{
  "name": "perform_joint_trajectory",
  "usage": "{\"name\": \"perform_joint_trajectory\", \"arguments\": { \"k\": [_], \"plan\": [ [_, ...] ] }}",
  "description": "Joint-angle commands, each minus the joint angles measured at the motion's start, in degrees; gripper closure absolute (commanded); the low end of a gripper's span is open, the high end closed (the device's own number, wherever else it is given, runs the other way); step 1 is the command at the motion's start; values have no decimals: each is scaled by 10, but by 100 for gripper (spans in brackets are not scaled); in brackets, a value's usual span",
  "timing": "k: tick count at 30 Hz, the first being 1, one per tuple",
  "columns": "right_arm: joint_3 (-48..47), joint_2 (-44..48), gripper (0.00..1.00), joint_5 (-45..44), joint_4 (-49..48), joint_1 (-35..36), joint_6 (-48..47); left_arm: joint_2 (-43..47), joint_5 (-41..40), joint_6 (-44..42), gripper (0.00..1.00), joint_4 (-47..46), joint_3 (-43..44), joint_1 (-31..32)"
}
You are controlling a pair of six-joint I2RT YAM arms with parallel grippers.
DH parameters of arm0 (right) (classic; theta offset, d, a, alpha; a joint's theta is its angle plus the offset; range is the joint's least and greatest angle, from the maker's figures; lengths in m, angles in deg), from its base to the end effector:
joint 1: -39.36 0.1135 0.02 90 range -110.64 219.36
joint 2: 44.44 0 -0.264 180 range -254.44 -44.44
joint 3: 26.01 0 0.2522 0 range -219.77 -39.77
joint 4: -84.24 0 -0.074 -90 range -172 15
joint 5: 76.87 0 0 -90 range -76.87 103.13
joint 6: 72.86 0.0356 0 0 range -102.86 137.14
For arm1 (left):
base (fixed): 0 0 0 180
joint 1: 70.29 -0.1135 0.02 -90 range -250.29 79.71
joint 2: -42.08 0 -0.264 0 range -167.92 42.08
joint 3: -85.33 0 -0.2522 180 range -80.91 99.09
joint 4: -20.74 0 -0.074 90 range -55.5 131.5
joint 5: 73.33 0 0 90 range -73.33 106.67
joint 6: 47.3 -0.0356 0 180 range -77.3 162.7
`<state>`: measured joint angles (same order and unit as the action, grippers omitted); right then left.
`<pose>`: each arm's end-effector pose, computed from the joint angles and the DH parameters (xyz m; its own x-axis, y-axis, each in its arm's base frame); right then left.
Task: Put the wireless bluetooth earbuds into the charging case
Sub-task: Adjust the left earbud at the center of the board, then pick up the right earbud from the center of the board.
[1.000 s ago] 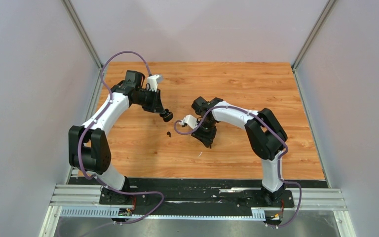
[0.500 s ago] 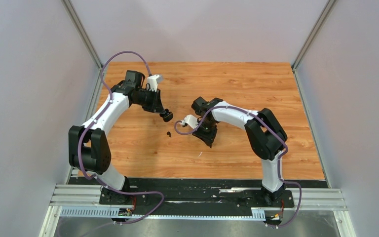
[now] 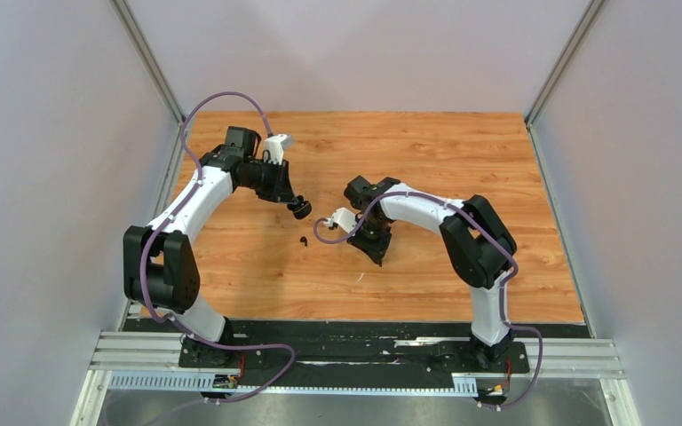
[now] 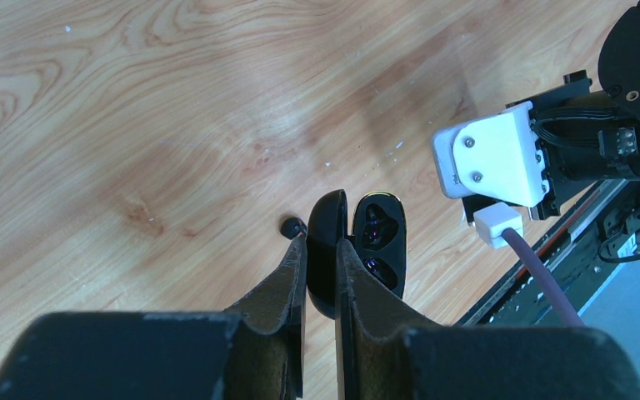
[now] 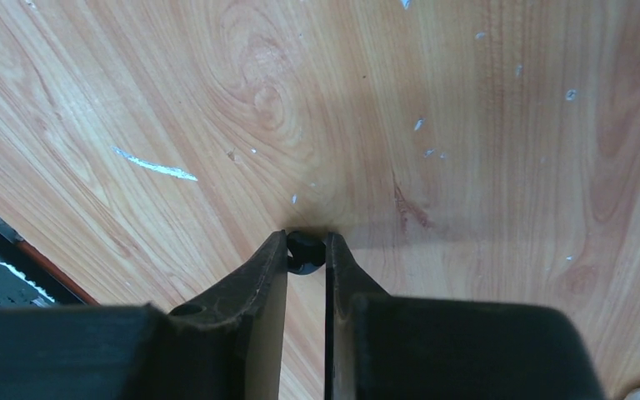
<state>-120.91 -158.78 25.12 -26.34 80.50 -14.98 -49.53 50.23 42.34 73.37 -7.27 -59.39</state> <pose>0.2729 0.2482 0.1613 -0.2939 -0.9473 -0.1273 -0.9480 0.2719 0.1653 0.3259 -0.0828 0.2721 -0.8192 0.1631 -0.5499 0.4597 0.7601 -0.4593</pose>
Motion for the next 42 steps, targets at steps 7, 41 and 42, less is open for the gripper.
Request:
{"name": "perform_joint_trajectory", "arguments": {
  "k": [7, 41, 42],
  "plan": [
    [0, -10, 99, 7, -6, -15, 64, 17, 9, -11, 100, 1, 3, -2],
    [-176, -96, 61, 389, -282, -44, -88, 79, -15, -57, 100, 43, 13, -93],
    [-185, -109, 61, 390, -284, -41, -91, 85, -15, -59, 100, 32, 8, -96]
  ]
}}
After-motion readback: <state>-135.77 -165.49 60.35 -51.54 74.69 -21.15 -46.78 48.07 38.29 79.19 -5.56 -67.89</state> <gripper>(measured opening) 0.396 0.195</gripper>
